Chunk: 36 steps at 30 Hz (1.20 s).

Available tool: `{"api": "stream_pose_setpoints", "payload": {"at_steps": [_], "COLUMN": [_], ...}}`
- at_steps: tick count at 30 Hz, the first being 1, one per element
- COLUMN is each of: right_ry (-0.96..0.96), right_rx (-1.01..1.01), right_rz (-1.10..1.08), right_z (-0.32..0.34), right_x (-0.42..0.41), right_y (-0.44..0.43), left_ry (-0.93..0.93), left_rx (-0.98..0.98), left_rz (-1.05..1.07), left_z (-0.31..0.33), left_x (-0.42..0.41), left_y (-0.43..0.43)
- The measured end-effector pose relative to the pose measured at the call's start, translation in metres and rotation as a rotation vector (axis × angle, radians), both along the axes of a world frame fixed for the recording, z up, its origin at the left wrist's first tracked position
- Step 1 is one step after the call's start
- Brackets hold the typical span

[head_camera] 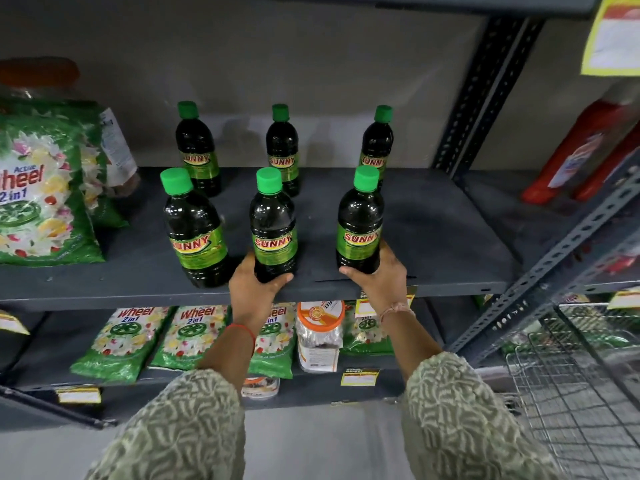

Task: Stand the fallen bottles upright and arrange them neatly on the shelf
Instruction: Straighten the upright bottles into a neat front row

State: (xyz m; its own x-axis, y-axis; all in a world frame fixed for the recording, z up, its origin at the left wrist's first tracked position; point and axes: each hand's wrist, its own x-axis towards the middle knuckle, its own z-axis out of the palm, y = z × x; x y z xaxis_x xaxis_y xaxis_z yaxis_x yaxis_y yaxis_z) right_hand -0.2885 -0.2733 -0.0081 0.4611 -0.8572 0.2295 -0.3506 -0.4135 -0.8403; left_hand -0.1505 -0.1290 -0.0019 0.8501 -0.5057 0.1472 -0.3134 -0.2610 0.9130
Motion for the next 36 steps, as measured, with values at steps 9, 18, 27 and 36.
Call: {"api": "stream_pose_setpoints", "payload": {"at_steps": [9,18,27,36], "right_ry": [0.022,0.012,-0.157,0.088], "right_rx": [-0.001,0.049,-0.173,0.181], "right_rz": [-0.111,-0.104,-0.114,0.226], "right_z": [0.000,-0.004,-0.007,0.004], "right_x": [-0.049,-0.054,-0.037,0.065], "right_y": [-0.040,-0.045,0.058,0.043], "left_ry": [-0.021,-0.010,-0.069,-0.070], "left_rx": [0.022,0.035,-0.113,0.077], "left_rz": [-0.007,-0.018,0.324,0.356], "left_z": [-0.001,0.001,-0.010,-0.014], "left_x": [-0.012,-0.014,-0.019,0.049], "left_y": [-0.025,-0.024,0.019,0.055]}}
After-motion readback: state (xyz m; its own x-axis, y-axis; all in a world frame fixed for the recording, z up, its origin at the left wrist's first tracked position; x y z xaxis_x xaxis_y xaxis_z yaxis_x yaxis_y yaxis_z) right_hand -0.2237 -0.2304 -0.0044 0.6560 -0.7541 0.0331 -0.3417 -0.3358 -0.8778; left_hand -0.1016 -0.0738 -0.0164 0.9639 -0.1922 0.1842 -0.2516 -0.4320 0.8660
